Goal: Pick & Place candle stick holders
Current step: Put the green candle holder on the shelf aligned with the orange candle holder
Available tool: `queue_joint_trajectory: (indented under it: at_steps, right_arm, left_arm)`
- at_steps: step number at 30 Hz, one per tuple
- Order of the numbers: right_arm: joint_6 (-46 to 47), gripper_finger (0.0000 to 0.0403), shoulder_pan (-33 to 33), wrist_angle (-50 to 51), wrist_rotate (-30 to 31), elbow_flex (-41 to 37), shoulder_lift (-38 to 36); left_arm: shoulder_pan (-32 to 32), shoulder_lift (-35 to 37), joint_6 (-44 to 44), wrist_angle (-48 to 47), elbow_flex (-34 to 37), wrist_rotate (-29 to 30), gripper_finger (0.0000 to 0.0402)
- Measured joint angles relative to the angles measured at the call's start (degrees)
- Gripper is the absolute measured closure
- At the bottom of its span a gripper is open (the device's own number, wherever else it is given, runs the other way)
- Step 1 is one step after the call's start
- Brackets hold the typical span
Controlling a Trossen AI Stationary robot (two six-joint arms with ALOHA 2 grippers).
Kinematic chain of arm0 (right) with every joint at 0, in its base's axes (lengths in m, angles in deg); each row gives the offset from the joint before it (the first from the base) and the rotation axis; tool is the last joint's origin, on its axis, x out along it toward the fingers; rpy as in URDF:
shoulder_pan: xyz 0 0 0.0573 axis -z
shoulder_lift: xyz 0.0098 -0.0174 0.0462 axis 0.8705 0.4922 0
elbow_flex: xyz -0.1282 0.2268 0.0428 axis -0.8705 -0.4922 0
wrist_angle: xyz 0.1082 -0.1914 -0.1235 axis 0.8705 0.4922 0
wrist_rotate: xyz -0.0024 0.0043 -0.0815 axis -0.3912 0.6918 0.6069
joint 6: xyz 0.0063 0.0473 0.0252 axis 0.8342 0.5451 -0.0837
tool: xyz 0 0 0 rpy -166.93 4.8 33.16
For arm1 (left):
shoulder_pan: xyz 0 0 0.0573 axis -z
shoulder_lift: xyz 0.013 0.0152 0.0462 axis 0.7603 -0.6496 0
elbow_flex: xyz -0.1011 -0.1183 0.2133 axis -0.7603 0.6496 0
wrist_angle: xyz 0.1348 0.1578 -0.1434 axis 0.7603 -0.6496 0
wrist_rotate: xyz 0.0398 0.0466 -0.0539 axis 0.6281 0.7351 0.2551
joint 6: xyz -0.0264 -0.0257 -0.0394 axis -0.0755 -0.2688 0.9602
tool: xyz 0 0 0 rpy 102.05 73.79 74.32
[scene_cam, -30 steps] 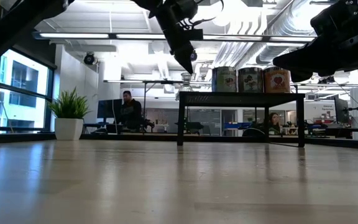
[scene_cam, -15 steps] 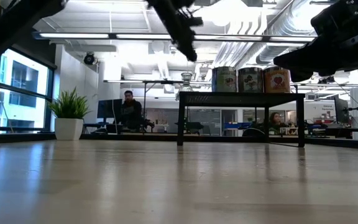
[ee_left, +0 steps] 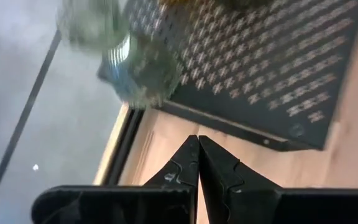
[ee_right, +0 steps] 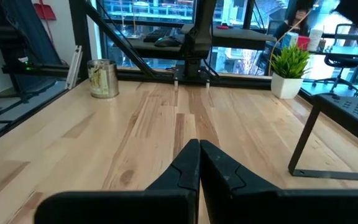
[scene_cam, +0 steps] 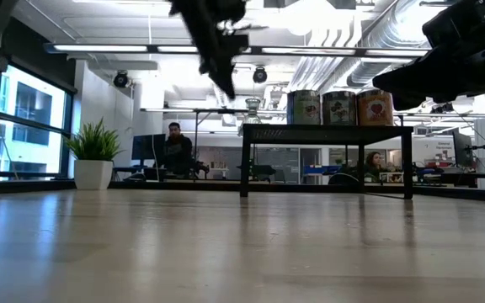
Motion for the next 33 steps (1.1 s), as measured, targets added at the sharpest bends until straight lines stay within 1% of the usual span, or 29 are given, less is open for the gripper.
queue_joint_trajectory:
  at_steps: [3,6,8,10,13,17,20,26,31,33]
  right_arm:
    - [0.52,0.0403,0.0,0.35,0.01,0.0,0.0]
    - [0.95,0.0403,-0.03,0.77,0.31,0.0,0.0]
    - [0.94,0.0403,-0.02,0.83,0.51,0.0,0.0]
    - [0.78,0.0403,-0.04,0.71,1.04,0.0,0.0]
    - [0.72,0.0403,-0.04,0.67,1.91,0.0,0.01]
    - [0.66,0.0403,-0.02,0.66,2.04,0.0,0.0]
    - [0.62,0.0403,-0.04,0.67,2.03,0.0,0.01]
    - [0.62,0.0403,-0.02,0.75,2.03,0.0,0.0]
    - [0.62,0.0403,-0.04,0.88,1.8,0.0,0.0]
    - [0.62,0.0403,-0.04,0.9,1.74,0.0,0.0]
  left_arm:
    - [-0.13,4.2,4.45,10.88,12.03,2.18,0.0401]
    - [-0.36,7.09,11.43,23.91,22.12,5.43,0.0401]
    - [-0.36,7.18,17.33,33.07,26.78,7.36,0.0401]
    - [-0.36,7.0,22.69,38.91,29.55,8.81,0.0401]
    - [0.25,5.14,25.77,47.38,30.37,10.11,0.0401]
    - [0.53,2.51,26.75,49.93,29.75,10.14,0.0401]
    - [0.4,1.08,28.15,50.79,28.18,11.03,0.0401]
    - [0.4,-0.21,29.15,50.37,27.49,18.08,0.0402]
    - [0.4,-0.12,29.08,49.9,27.47,18.63,0.0401]
    - [0.37,-0.12,29.06,49.57,27.47,20.3,0.0401]
